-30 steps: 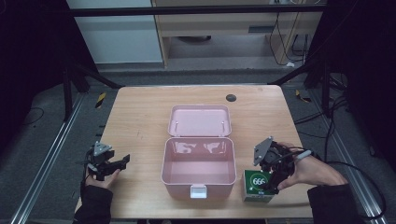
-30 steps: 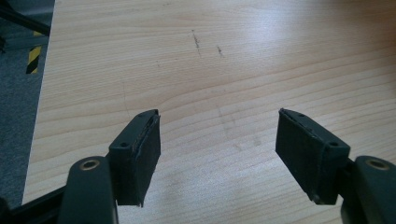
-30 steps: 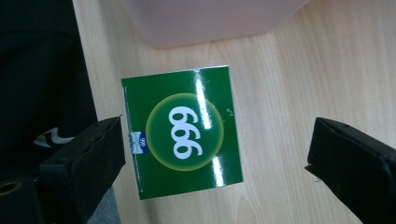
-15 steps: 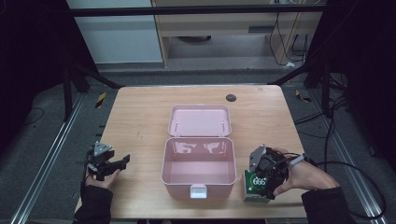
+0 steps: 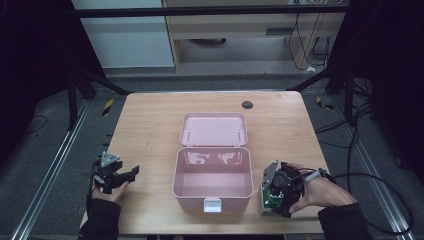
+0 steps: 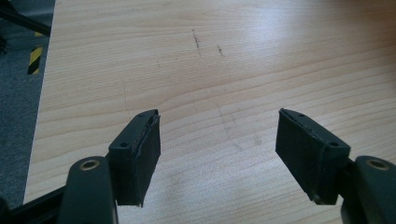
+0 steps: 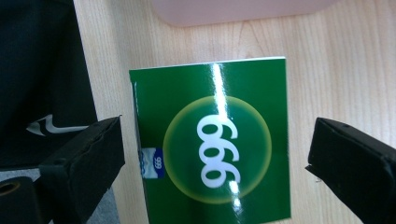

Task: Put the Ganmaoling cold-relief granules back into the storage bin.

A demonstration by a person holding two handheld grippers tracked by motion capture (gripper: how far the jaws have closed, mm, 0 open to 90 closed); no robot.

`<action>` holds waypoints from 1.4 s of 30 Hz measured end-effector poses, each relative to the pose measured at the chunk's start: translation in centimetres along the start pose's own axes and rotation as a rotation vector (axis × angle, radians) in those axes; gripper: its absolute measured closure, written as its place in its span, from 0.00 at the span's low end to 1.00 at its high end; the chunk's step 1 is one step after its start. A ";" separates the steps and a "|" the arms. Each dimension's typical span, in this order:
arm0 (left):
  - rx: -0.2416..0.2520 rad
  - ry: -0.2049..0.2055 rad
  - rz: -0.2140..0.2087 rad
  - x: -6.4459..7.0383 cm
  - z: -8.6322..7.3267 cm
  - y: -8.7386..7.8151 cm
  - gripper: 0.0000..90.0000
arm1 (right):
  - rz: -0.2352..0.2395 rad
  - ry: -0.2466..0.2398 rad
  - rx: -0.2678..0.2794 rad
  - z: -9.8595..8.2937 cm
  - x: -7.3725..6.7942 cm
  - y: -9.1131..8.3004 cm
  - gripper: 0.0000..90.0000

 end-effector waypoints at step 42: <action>-0.001 -0.002 0.003 0.0 0.0 0.1 0.34 | 0.037 0.021 0.020 -0.3 0.1 2.3 0.18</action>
Point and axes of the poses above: each handheld gripper's, and its own axes: y roughly forward along the jaws, z roughly out of its top, x roughly to its right, the point moved 4 cm from there along y, roughly forward along the jaws, and after that the axes turned 9 degrees about -y, right-handed, at the moved point
